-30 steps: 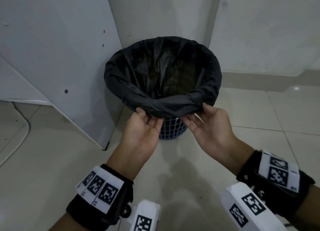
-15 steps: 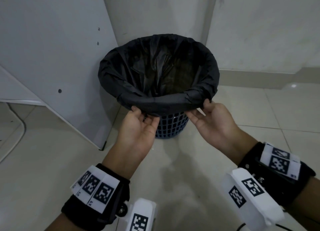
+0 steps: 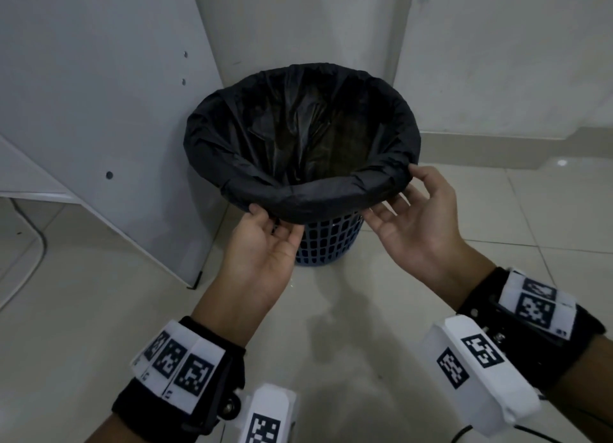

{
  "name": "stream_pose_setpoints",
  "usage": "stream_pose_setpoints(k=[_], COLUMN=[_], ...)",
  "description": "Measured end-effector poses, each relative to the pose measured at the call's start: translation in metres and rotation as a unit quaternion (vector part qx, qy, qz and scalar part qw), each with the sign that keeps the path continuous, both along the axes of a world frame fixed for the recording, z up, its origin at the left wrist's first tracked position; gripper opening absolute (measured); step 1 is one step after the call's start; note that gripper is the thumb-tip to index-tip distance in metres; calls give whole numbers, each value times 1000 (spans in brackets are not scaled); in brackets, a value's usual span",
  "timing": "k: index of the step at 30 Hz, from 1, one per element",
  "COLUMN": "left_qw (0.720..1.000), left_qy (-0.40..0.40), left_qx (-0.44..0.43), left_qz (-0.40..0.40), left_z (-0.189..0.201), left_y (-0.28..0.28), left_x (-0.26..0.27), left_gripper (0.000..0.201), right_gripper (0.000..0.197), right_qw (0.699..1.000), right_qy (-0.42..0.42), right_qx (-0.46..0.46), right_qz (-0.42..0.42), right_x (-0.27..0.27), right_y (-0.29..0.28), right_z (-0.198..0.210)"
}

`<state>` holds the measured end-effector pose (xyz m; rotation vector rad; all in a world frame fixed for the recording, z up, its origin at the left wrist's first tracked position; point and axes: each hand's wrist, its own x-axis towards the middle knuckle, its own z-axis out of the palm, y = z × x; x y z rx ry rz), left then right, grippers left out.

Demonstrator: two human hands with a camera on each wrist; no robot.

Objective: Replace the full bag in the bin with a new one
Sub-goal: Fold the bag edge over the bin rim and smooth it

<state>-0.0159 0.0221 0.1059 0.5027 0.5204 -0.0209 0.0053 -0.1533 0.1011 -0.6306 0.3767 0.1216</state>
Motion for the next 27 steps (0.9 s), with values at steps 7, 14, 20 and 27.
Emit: stream_pose_setpoints(k=[7, 14, 20, 27], left_qw=[1000, 1000, 995, 983], left_qy=[0, 10, 34, 125], left_qx=[11, 20, 93, 131], left_qz=[-2, 0, -30, 11], left_z=[1, 3, -2, -10], left_y=[-1, 0, 4, -12], left_x=[-1, -1, -4, -24], left_gripper=[24, 24, 30, 31], right_gripper=[27, 24, 47, 45], right_qw=[999, 999, 991, 986], right_qy=[15, 6, 23, 40], right_qx=[-39, -51, -130, -143], right_qz=[12, 13, 20, 72], right_x=[9, 20, 18, -29], right_y=[-2, -6, -8, 18], right_z=[1, 1, 0, -23])
